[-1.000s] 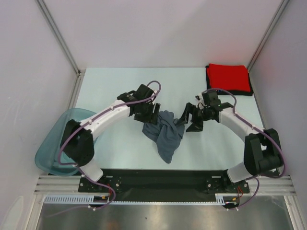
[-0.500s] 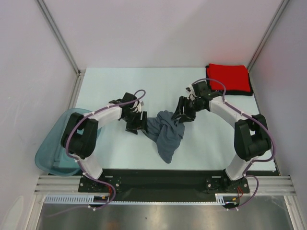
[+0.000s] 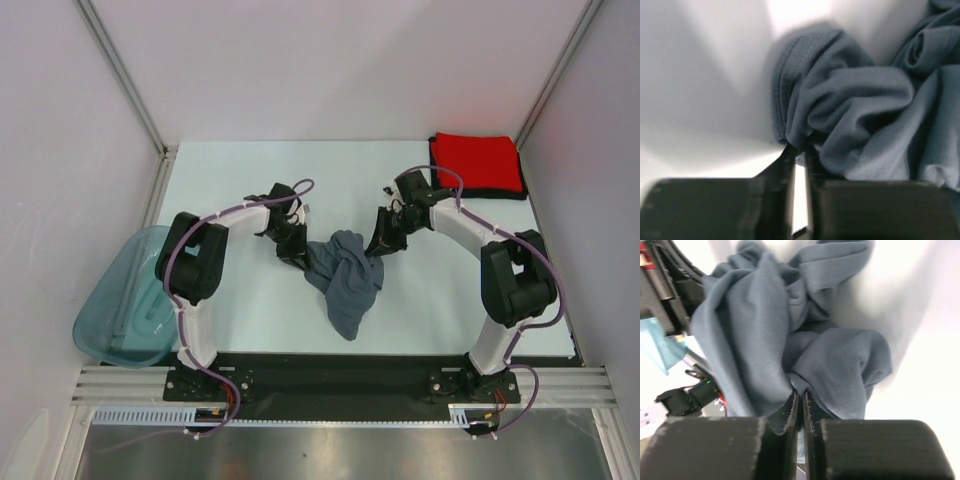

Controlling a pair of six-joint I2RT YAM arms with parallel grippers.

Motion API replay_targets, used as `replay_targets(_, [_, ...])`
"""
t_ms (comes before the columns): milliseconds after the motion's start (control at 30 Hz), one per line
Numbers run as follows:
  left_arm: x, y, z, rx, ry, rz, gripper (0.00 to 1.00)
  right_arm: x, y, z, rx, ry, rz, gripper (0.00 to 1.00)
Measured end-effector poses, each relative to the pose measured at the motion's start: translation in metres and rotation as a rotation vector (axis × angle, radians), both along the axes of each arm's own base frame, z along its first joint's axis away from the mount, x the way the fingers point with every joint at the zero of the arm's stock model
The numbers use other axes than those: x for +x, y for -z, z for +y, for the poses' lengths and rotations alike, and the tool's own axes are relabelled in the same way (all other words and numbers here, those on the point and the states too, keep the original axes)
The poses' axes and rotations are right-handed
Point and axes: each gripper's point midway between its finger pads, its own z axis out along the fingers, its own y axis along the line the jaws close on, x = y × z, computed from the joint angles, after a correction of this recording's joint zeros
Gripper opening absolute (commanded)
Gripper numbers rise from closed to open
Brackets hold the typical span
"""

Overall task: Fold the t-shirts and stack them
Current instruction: Flatten the tshirt out

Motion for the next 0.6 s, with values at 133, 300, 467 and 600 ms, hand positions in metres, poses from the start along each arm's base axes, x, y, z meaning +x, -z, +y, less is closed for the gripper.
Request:
replay_targets(133, [0.007,-0.003,0.002,0.045,-0.004,0.029,0.0,0.011,0.001,-0.016,-0.076,0.031,-0.009,0.0])
replay_targets(300, [0.064,-0.033,0.023,0.191,-0.067,-0.127,0.0,0.076,-0.04,-0.052,-0.156,0.141,-0.126,0.0])
replay_targets(467, [0.13,-0.143,0.048,0.246,-0.206,-0.461,0.0,0.143,-0.124,-0.096,-0.186,0.276,-0.337,0.0])
replay_targets(600, [0.137,-0.249,0.072,0.247,-0.325,-0.718,0.0,0.161,-0.206,-0.127,-0.191,0.363,-0.523,0.0])
